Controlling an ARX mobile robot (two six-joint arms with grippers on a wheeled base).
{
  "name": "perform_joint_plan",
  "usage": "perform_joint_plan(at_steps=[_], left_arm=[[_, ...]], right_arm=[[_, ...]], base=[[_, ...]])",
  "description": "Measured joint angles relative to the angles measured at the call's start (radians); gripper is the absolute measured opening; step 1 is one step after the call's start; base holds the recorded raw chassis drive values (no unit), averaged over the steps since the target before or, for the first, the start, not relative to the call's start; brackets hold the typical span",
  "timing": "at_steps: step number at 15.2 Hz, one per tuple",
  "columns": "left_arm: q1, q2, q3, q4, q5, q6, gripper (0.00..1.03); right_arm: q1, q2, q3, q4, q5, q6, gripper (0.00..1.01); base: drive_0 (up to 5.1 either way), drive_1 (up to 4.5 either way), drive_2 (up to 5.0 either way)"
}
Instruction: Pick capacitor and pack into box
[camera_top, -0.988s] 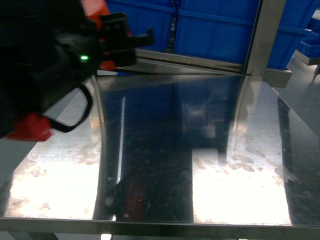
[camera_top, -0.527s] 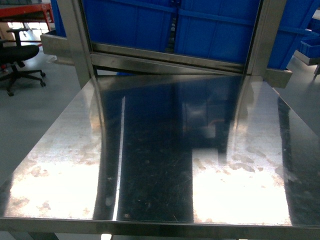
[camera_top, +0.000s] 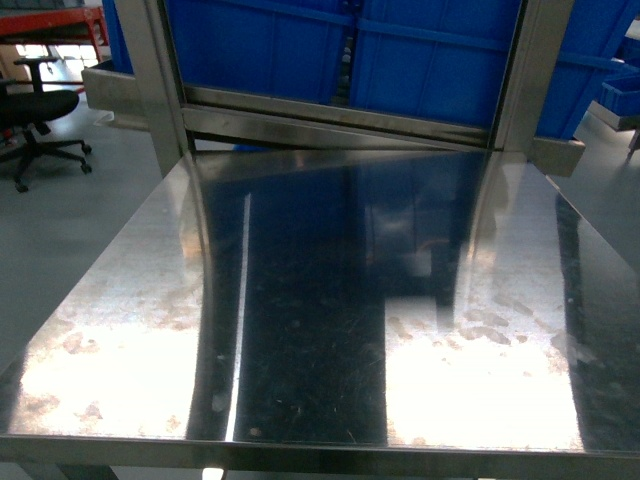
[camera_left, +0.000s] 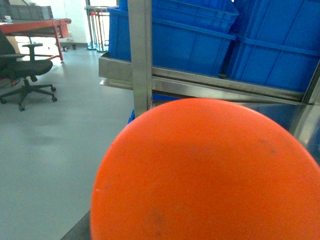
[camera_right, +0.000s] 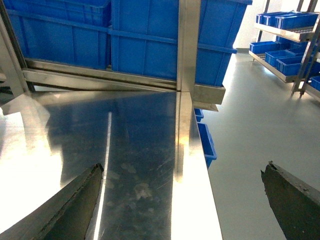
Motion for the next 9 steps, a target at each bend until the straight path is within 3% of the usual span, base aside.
perform_joint_plan(at_steps=[6, 7, 8, 9], left_arm=[[0.034, -0.047, -0.029, -0.034, 0.036, 0.0, 0.44], [0.087, -0.074, -0.04, -0.052, 0.103, 0.001, 0.44], [0.128, -0.103, -0.048, -0.068, 0.111, 0.001, 0.44], [0.128, -0.127, -0.053, -0.082, 0.117, 0.001, 0.44]], right_arm=[[0.0, 0.0, 0.0, 0.0, 0.0, 0.0, 0.98], [0.0, 0.0, 0.0, 0.0, 0.0, 0.0, 0.98], [0.0, 0.0, 0.0, 0.0, 0.0, 0.0, 0.98], [0.0, 0.0, 0.0, 0.0, 0.0, 0.0, 0.98]], base=[[0.0, 0.0, 0.0], [0.0, 0.0, 0.0], [0.0, 0.0, 0.0], [0.0, 0.0, 0.0]])
